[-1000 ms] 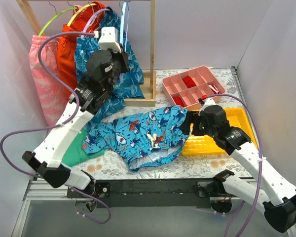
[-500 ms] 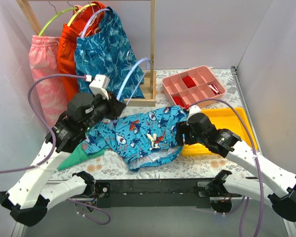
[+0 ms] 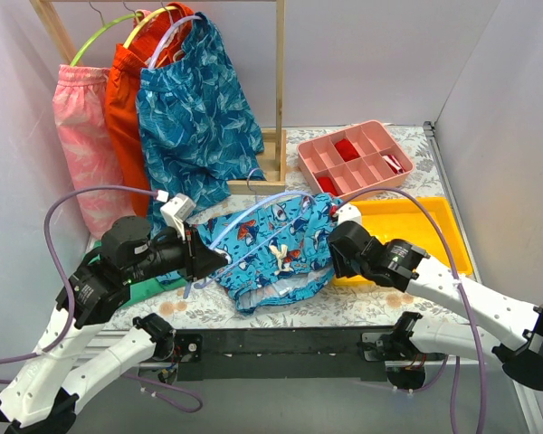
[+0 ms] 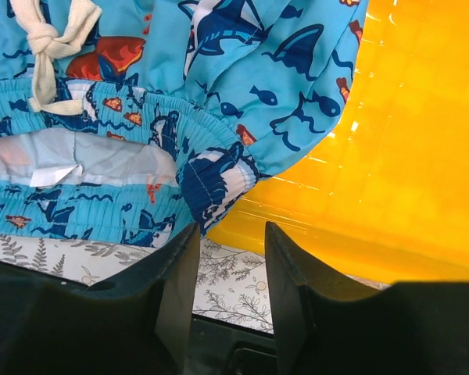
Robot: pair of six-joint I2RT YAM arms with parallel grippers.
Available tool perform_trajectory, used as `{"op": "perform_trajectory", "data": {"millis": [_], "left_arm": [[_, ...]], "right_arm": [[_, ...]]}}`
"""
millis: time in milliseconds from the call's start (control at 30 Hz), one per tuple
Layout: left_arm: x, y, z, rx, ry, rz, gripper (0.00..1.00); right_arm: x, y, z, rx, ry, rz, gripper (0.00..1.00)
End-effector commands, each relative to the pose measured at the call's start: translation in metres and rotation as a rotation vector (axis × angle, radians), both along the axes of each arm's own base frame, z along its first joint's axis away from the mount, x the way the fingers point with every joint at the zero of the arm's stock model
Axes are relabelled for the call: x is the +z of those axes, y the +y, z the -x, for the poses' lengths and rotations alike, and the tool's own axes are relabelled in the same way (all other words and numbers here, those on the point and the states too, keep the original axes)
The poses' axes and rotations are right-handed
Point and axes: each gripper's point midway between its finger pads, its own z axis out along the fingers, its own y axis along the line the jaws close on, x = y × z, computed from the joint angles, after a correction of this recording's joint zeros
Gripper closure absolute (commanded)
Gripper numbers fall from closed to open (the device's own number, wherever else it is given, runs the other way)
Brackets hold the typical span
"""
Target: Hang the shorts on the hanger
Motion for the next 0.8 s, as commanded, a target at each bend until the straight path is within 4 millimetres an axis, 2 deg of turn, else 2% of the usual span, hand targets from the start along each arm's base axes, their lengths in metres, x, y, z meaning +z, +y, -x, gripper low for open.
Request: {"op": "perform_trajectory", "data": {"millis": [0,267,433,767], "left_arm": [[-0.001,0.000,0.018,-0.067,0.035,0.008,1.00],[-0.003,0.008,0.031,-0.088,0.067,-0.030,1.00],[-0.008,0.011,0.041,-0.111,0.112,-0.063,1.00],[-0.011,0.010,0.054,-0.159,0.148,-0.088,1.00]], "right_arm": [[0.003,-0.006,-0.007,-0.046,-0.029,0.039,0.54],[0.005,0.001,-0.011,-0.027,-0.041,0.032,0.52],[0.002,0.008,-0.003,0.029,-0.029,0.025,0.46],[-0.007,0.008,0.004,0.058,-0.013,0.045,0.44]]}}
